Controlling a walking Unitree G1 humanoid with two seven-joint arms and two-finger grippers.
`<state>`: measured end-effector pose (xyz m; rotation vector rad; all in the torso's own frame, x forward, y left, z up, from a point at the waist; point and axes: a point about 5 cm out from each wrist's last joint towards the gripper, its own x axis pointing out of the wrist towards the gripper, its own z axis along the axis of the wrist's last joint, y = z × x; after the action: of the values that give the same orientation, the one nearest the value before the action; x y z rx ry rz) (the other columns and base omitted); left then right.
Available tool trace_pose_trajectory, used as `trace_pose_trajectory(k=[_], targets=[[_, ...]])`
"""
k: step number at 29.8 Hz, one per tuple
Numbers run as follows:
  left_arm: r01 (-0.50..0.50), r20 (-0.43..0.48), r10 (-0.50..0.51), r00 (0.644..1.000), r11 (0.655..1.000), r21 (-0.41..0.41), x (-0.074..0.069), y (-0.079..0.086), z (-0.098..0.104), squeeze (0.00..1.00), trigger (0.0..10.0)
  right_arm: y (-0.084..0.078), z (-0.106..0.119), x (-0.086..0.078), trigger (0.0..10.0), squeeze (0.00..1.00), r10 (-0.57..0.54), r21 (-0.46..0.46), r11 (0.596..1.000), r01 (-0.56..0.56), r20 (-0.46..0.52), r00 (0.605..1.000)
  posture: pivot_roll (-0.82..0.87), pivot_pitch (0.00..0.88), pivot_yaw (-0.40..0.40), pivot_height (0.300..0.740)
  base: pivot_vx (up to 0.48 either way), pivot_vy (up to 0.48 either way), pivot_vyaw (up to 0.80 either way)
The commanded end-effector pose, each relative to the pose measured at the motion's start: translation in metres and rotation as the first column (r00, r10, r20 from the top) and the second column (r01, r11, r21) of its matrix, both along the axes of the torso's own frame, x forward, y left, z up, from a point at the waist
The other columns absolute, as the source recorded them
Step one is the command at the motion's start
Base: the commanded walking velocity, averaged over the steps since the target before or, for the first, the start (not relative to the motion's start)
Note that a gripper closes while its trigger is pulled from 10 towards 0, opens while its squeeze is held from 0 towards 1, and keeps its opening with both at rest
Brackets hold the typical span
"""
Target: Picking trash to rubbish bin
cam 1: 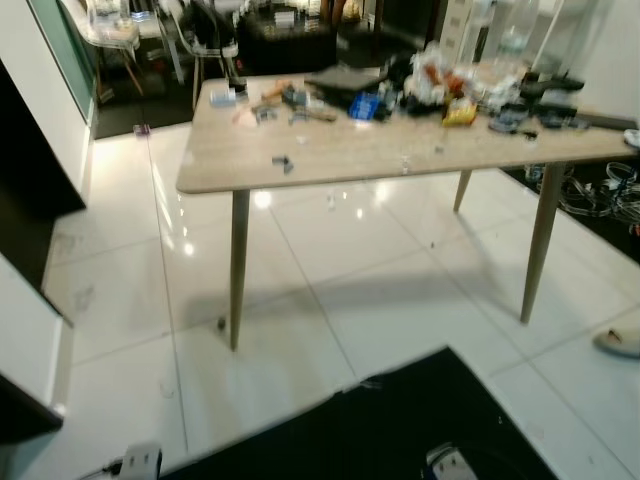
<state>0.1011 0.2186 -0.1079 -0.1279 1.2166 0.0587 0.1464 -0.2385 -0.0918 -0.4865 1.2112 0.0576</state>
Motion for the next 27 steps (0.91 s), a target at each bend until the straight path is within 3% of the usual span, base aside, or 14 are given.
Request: trace_pose_trajectory(k=[1,5,9,16,18,27], targets=[[0.081,-0.032,-0.080,0.996,0.996,0.031,-0.005,-0.008,-0.003,0.00,10.0,0.000,-0.002,-0.006,10.0,0.00,0.003,-0.002,1.000,-0.003,-0.024,1.000,-0.13,0.041,0.094,0.740,0.000,0.000,-0.79],[0.176,-0.120,-0.167,0.979,0.982,0.069,-0.024,-0.015,-0.009,0.00,10.0,0.000,-0.003,-0.007,10.0,0.00,0.001,-0.005,1.000,-0.001,-0.028,1.000,-0.12,0.046,0.092,0.740,0.000,0.000,-0.78],[0.202,-0.139,-0.189,0.972,0.976,0.082,-0.025,-0.017,-0.010,0.00,10.0,-0.001,-0.003,-0.008,10.0,0.00,-0.001,-0.012,1.000,0.001,-0.033,0.999,-0.12,0.050,0.090,0.740,0.000,0.000,-0.78],[0.343,-0.135,-0.328,0.935,0.932,0.116,-0.016,-0.022,-0.009,0.00,10.0,-0.001,-0.003,-0.008,10.0,0.00,0.004,-0.021,1.000,-0.005,-0.039,0.999,-0.11,0.053,0.088,0.740,0.000,0.000,-0.78],[0.343,-0.135,-0.328,0.935,0.932,0.116,-0.016,-0.022,-0.009,0.00,10.0,-0.001,-0.003,-0.008,10.0,0.00,0.004,-0.021,1.000,-0.005,-0.039,0.999,-0.11,0.053,0.088,0.740,0.000,0.000,-0.78],[0.483,-0.157,-0.461,0.874,0.858,0.172,0.000,-0.030,-0.007,0.00,10.0,0.001,-0.004,-0.009,10.0,0.00,0.013,-0.029,0.999,-0.015,-0.046,0.999,-0.11,0.058,0.092,0.740,0.000,0.000,-0.78]])
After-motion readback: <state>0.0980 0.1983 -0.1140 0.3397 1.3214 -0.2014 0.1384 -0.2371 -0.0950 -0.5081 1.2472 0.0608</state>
